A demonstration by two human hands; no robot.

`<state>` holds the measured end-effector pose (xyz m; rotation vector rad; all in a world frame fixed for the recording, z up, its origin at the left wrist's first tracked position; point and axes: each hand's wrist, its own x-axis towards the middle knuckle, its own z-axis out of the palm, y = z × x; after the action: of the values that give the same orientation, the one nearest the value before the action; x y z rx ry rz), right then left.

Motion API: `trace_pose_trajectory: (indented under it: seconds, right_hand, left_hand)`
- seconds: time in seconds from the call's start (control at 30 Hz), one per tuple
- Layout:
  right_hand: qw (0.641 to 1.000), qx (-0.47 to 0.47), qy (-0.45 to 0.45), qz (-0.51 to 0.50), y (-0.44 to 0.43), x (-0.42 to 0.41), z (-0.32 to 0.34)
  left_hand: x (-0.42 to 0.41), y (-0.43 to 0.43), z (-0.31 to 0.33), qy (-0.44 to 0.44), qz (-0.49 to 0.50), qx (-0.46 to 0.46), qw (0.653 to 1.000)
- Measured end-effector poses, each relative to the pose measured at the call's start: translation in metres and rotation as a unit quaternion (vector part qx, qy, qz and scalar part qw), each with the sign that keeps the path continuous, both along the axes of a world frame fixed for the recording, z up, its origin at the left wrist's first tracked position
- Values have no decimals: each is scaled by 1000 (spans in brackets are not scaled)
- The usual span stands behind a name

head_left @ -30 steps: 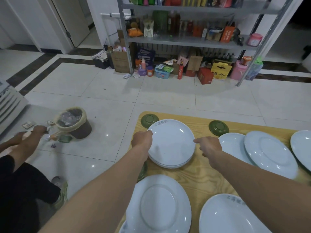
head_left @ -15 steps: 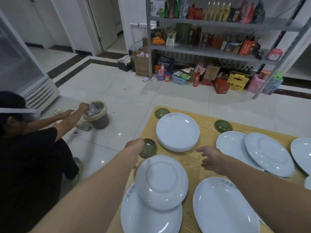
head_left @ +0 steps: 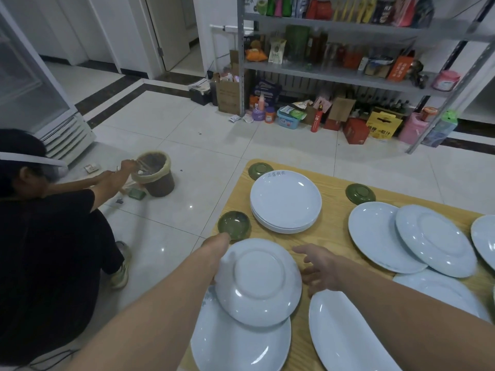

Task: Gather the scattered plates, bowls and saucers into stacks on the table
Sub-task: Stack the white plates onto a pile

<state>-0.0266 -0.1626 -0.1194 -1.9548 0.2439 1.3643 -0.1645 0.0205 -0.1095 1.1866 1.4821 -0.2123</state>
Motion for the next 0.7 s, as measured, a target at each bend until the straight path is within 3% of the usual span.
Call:
trace_pose_trajectory:
  seconds: [0.43,0.7]
  right_hand:
    - [1000,20,15,13,2,-2,19]
    - [987,136,-56,-67,4,9,60]
  left_hand:
    - [2,-1,27,-17,6,5,1000]
    - [24,1,95,-100,56,92,989]
